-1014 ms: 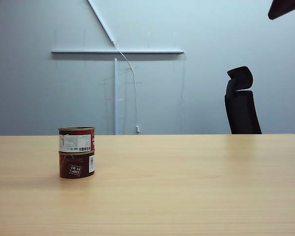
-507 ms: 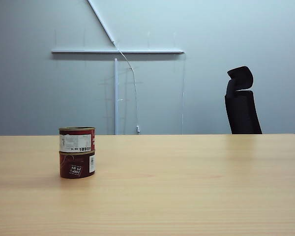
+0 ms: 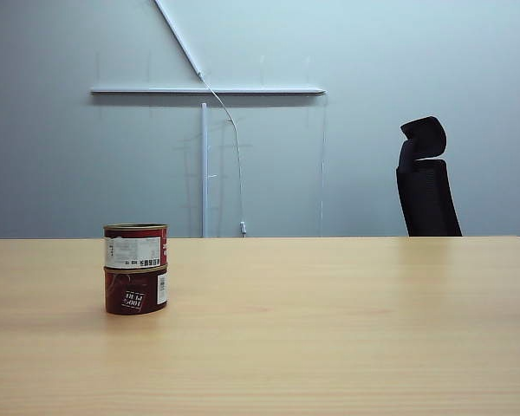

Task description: Stack a can of tomatoes on the right onto the can of tomatoes on the left.

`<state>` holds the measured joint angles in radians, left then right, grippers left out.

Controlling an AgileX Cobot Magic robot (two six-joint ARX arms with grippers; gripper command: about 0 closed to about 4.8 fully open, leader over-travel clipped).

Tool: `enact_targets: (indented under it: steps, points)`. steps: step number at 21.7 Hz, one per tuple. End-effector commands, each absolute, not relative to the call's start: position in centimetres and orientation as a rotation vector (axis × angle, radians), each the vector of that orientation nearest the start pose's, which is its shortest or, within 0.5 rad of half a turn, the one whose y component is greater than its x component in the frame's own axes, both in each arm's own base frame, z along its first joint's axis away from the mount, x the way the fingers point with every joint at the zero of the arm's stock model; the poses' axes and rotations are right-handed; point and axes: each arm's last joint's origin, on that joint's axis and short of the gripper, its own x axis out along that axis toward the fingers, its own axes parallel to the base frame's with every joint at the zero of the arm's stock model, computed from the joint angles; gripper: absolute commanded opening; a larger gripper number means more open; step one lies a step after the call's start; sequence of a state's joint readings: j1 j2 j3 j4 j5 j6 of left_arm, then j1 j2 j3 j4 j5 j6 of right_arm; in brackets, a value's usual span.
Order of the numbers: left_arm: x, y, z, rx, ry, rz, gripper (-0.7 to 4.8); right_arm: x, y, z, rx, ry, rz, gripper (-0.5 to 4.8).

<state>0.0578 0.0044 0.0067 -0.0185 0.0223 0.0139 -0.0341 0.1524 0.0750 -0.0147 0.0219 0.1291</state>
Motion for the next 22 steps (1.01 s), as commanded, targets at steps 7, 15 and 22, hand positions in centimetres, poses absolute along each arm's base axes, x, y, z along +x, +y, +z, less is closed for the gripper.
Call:
enact_targets:
  steps: [7,15,22]
  points:
    - [9.74,0.49,16.53,0.018,0.005,0.034,-0.02,9.74,-0.28,16.52,0.051,-0.011,-0.017,-0.04]
    - [9.74,0.49,16.51,0.018,0.007,0.034,-0.02,9.74,-0.26,16.87,0.051,-0.047,-0.014,-0.04]
    - [9.74,0.49,16.51,0.018,0.008,0.034,-0.02,9.72,-0.25,17.12,0.05,-0.073,-0.011,-0.04]
